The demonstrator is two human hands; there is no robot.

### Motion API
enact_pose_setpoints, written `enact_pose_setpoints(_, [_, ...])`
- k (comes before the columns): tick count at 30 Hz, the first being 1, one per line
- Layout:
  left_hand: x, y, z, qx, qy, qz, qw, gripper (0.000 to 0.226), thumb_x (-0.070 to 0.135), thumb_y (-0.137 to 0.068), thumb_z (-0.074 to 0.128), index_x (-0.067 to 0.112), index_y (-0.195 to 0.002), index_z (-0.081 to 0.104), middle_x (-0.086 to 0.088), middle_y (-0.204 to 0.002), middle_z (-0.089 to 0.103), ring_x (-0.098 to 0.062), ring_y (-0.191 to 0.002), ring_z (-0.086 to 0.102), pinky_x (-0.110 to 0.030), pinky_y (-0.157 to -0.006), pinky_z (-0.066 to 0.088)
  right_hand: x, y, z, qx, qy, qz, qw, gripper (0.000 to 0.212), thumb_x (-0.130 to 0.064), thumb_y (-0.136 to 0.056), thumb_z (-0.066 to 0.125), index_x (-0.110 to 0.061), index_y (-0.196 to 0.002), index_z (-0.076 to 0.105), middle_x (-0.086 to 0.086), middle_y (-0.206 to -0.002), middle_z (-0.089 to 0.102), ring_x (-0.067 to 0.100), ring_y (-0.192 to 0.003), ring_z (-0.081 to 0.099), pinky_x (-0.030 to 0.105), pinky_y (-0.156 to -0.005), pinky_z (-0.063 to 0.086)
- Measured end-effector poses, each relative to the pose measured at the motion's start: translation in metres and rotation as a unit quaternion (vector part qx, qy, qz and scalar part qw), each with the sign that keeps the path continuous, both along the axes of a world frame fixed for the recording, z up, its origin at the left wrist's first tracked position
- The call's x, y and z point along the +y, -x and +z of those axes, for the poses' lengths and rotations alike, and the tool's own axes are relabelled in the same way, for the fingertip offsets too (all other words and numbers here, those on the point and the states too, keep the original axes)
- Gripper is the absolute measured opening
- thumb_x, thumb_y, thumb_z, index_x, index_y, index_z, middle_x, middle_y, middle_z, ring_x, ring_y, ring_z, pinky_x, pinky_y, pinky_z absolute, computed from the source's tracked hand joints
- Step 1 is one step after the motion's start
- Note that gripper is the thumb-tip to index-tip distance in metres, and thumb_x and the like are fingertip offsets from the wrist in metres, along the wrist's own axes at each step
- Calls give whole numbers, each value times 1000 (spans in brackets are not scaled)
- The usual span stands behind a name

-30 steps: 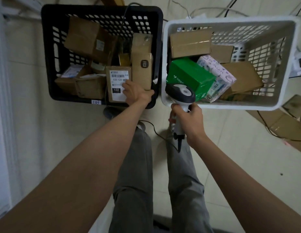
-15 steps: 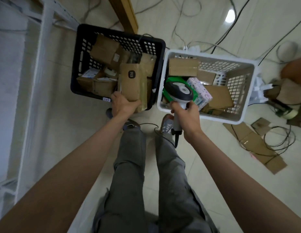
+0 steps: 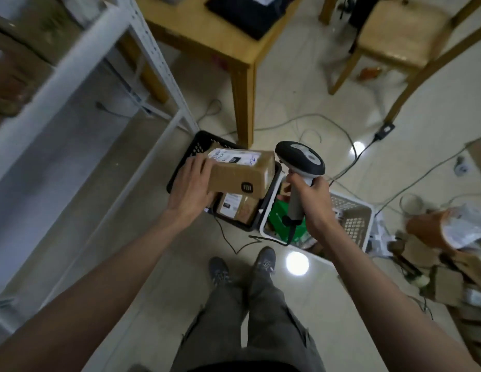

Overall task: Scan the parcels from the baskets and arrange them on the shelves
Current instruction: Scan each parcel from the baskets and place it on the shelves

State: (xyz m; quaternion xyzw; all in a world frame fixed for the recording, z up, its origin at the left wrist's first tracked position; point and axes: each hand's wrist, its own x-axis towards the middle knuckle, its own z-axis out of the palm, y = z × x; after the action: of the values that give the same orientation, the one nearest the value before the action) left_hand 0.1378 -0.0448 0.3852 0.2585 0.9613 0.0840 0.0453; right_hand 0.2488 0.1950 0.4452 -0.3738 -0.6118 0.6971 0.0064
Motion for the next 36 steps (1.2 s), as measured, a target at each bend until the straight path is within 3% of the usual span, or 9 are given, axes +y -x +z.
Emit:
enact_pose_setpoints(3, [-24, 11, 30, 62, 25, -49, 997, 81, 6, -63, 86, 16, -131, 43, -7, -134, 41, -28, -122, 43, -47, -90, 55, -11, 7, 33, 8, -23, 51, 998, 21, -23, -87, 68, -15, -106, 65, 6, -84, 74, 28, -82, 73, 61, -81, 59])
enact_pose_setpoints(8, [-61, 24, 77, 168, 51, -113, 978, 71, 10, -66, 78, 12, -130, 47, -11, -132, 44, -33, -121, 43, -44, -103, 35, -31, 12, 72, 40, -54, 152, 986, 20, -17, -90, 68, -15, -110, 66, 4, -87, 76, 21, -73, 74, 56, -77, 62])
enact_pose_setpoints(12, [-84, 28, 98, 218, 55, -132, 965, 76, 1, -62, 84, 10, -129, 49, -13, -132, 43, -34, -120, 42, -44, -101, 32, -49, 16, 95, 78, -96, 209, 970, 19, -12, -90, 71, -28, -101, 66, -2, -89, 75, 13, -76, 73, 37, -67, 64])
enact_pose_setpoints(16, [-104, 32, 113, 234, 55, -152, 959, 87, 1, -59, 87, 11, -133, 45, -15, -137, 41, -34, -127, 40, -45, -109, 30, -74, 28, 113, 98, -127, 247, 956, 18, -16, -87, 75, -27, -99, 67, -6, -81, 75, 5, -67, 70, 18, -54, 54])
enact_pose_setpoints(21, [-132, 39, 141, 284, 5, -197, 938, 74, -4, -69, 74, 9, -134, 43, -15, -137, 41, -33, -130, 42, -46, -114, 34, -98, 48, 126, 107, -150, 178, 966, 23, -14, -85, 76, -34, -91, 66, 2, -100, 76, 20, -93, 72, 51, -86, 60])
enact_pose_setpoints(25, [-159, 40, 171, 326, -37, -239, 914, 53, -3, -82, 59, 8, -131, 45, -13, -133, 44, -32, -129, 46, -47, -113, 40, -103, 70, 133, 101, -158, 183, 965, 22, -14, -88, 75, -32, -96, 65, 8, -107, 74, 28, -101, 69, 56, -90, 57])
enact_pose_setpoints(28, [-171, 42, 187, 341, -85, -245, 904, 40, 0, -90, 53, 8, -129, 46, -13, -131, 44, -31, -128, 47, -46, -110, 44, -114, 79, 134, 99, -53, 214, 970, 29, -14, -86, 80, -23, -111, 68, 4, -103, 77, 24, -97, 72, 45, -85, 61])
enact_pose_setpoints(32, [-178, 50, 193, 343, -122, -221, 905, 42, 0, -91, 61, 8, -129, 45, -13, -132, 44, -35, -129, 51, -49, -107, 47, -131, 81, 129, 118, 119, 230, 959, 47, -23, -83, 79, -10, -126, 65, 14, -118, 74, 34, -115, 68, 49, -102, 53])
enact_pose_setpoints(36, [-182, 56, 192, 335, -119, -184, 916, 38, 6, -94, 57, 9, -130, 44, -13, -133, 44, -40, -131, 50, -53, -108, 45, -136, 90, 130, 134, 160, 250, 946, 44, -28, -91, 71, -7, -130, 65, 17, -123, 71, 35, -118, 66, 50, -103, 53])
